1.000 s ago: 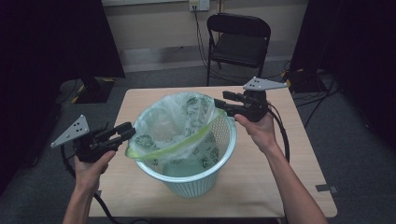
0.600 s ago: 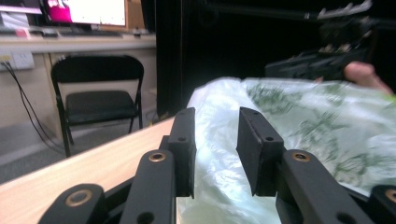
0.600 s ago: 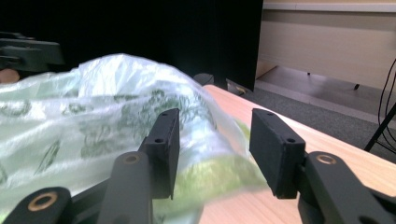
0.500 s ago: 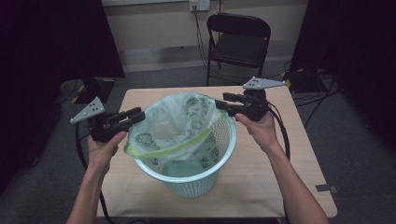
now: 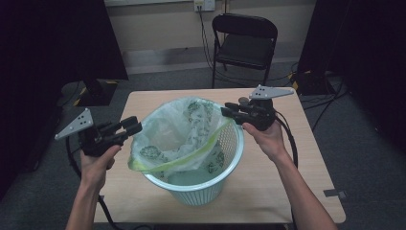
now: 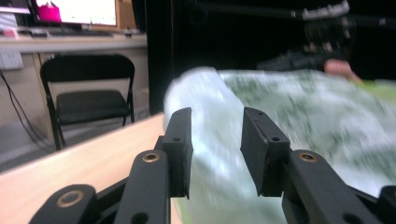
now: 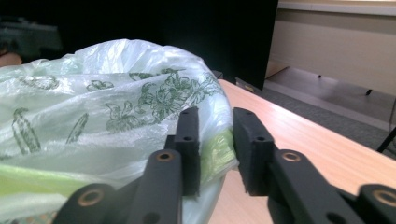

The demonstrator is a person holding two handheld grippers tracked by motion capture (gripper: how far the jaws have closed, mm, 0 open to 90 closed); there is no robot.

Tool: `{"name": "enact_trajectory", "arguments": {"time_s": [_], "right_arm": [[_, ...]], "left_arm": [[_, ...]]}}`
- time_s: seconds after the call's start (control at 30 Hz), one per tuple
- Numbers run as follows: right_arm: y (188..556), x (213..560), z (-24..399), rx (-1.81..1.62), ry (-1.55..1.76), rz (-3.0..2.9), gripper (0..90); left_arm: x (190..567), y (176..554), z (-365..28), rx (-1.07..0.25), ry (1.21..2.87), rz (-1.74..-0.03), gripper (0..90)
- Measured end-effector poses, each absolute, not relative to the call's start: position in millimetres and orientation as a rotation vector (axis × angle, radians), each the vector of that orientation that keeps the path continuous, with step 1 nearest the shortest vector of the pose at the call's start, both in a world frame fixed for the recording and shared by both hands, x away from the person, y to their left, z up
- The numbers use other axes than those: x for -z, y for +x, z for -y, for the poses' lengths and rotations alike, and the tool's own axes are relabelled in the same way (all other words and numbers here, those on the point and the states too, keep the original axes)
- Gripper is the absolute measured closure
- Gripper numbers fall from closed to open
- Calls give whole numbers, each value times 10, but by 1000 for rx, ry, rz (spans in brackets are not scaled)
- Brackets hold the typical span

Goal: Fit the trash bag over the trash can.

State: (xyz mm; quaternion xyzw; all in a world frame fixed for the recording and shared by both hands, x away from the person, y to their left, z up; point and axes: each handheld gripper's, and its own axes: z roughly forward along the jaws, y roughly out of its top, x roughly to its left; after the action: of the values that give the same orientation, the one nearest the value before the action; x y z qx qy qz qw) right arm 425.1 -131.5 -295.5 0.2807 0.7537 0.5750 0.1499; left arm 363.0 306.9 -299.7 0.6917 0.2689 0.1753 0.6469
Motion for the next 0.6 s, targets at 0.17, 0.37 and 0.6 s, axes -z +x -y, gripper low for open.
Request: {"name": "enact_trajectory", "arguments": {"time_s": [0.17,0.37,0.6], "right_arm": [[4348,2911,1301,-1651,783,-2179,791],[4427,2900,1286,-1653,774,-2181,794],[4271,2882,1433,-1664,780,-2122,883]], "left_arm": [[2948,3996,-2907,-381,1629,-631,631],[3056,4054,-2853,-352,1654,-621,762],[3067,3839,-2925,-409,1645,-613,776]]}}
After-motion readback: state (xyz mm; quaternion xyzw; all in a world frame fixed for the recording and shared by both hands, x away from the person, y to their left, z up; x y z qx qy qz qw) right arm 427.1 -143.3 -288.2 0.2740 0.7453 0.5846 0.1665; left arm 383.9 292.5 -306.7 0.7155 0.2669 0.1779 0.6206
